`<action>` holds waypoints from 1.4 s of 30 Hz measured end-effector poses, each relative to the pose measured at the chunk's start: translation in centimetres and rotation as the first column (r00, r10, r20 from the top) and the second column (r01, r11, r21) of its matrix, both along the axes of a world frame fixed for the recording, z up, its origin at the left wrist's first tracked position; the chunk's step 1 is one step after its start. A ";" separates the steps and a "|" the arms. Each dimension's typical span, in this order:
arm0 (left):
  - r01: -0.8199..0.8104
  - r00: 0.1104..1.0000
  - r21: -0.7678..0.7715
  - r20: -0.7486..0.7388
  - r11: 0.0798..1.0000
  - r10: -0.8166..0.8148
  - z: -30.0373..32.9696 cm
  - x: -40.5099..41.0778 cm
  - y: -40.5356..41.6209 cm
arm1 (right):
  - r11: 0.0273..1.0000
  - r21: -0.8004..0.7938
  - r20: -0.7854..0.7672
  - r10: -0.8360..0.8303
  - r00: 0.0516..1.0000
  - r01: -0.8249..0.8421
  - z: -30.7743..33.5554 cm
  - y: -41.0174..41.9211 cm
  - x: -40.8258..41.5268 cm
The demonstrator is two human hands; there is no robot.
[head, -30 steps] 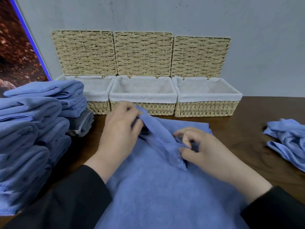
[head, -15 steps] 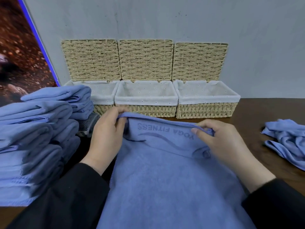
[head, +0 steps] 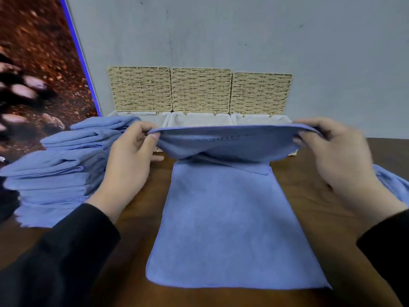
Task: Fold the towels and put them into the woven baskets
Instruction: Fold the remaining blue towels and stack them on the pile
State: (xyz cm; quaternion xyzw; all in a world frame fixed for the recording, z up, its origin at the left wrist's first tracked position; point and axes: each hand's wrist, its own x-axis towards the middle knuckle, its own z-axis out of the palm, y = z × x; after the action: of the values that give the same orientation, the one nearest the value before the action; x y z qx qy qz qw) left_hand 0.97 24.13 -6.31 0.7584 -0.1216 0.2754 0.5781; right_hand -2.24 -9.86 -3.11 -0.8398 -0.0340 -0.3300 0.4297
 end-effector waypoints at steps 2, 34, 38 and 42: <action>0.044 0.999 0.001 0.003 0.999 -0.044 -0.4 -2.9 0.4 | 0.981 -0.194 0.008 -0.013 1.000 0.015 -1.1 0.1 -3.3; 0.465 0.882 0.627 -0.268 0.625 -0.388 -9.9 -8.1 4.4 | 0.714 -0.461 -0.395 0.366 0.843 -0.526 -12.2 -3.4 -10.1; 0.426 0.898 0.706 -0.253 0.566 -0.361 -10.0 -8.0 5.6 | 0.701 -0.447 -0.461 0.352 0.815 -0.556 -12.0 -4.6 -10.4; 0.268 0.952 0.790 -0.131 0.552 -0.276 -10.4 -7.7 6.0 | 0.704 -0.565 -0.380 0.241 0.893 -0.430 -12.3 -5.3 -9.8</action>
State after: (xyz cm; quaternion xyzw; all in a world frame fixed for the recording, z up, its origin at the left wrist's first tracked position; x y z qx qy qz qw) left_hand -6.77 30.14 -16.66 0.9067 -0.3500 0.1021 0.2119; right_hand -12.04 -15.19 -15.41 -0.9514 -0.2365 -0.0930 0.1738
